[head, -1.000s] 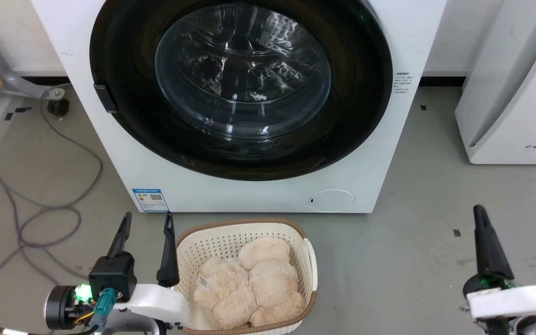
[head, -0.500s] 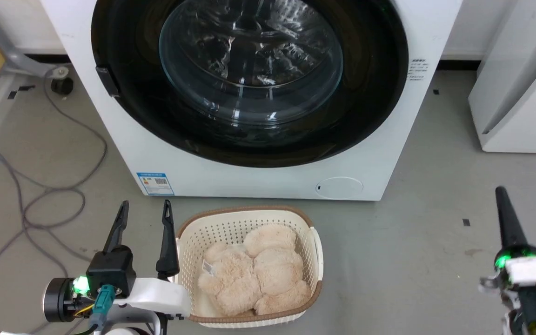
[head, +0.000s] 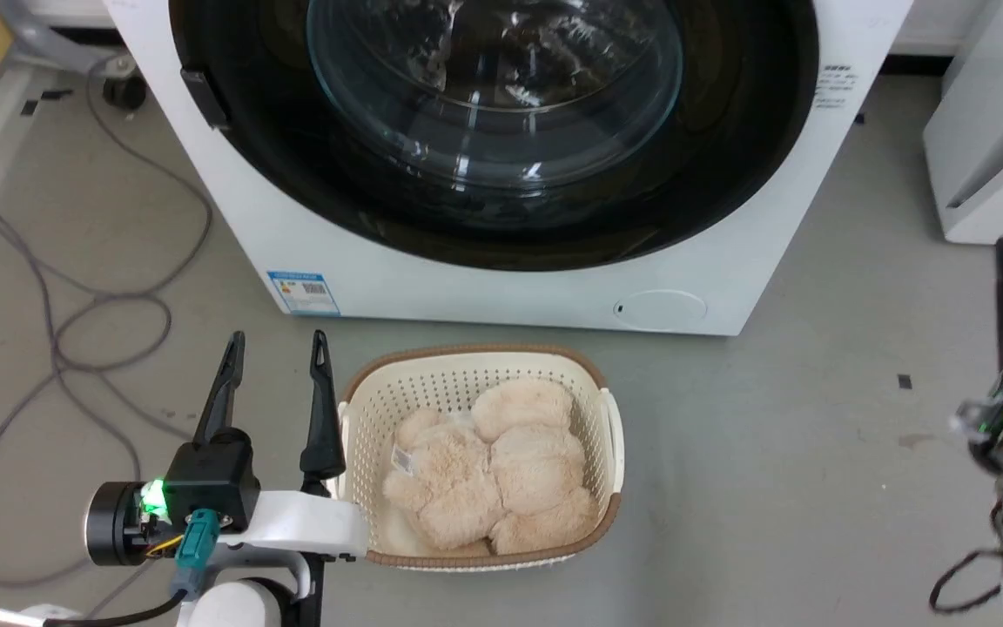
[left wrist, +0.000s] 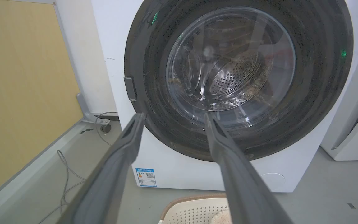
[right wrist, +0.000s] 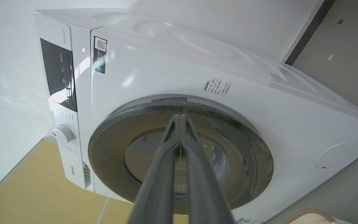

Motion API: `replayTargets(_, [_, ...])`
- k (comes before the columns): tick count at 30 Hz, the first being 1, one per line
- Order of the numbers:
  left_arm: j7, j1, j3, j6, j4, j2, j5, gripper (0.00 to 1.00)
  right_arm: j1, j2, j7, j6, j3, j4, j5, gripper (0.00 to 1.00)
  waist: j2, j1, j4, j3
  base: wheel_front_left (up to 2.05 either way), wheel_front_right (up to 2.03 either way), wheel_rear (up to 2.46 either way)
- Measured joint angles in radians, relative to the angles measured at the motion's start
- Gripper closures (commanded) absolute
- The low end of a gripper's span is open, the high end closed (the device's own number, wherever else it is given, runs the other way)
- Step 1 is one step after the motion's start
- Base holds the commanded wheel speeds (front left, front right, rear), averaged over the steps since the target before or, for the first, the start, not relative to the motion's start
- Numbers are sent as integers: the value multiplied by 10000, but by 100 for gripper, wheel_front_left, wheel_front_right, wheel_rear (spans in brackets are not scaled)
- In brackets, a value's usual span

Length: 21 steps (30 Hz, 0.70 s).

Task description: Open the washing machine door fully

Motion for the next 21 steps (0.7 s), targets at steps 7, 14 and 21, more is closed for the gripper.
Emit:
replayTargets(7, [-150,-273,-71,117,-96,-2,-2,0,-1366,-543,79,0,-117,905,708,100,0,0,198,461,0,0,0])
replayTargets(14, [-268,-596,-188,236,-184,0,-38,0,-2917,-1129,186,0,46,1856,1310,100,0,-1,402,1036,0,0,0])
replayTargets(21, [-439,-861,-330,412,-272,0,-167,0,-4326,-1609,351,0,441,2809,1758,100,0,0,644,1570,0,0,0])
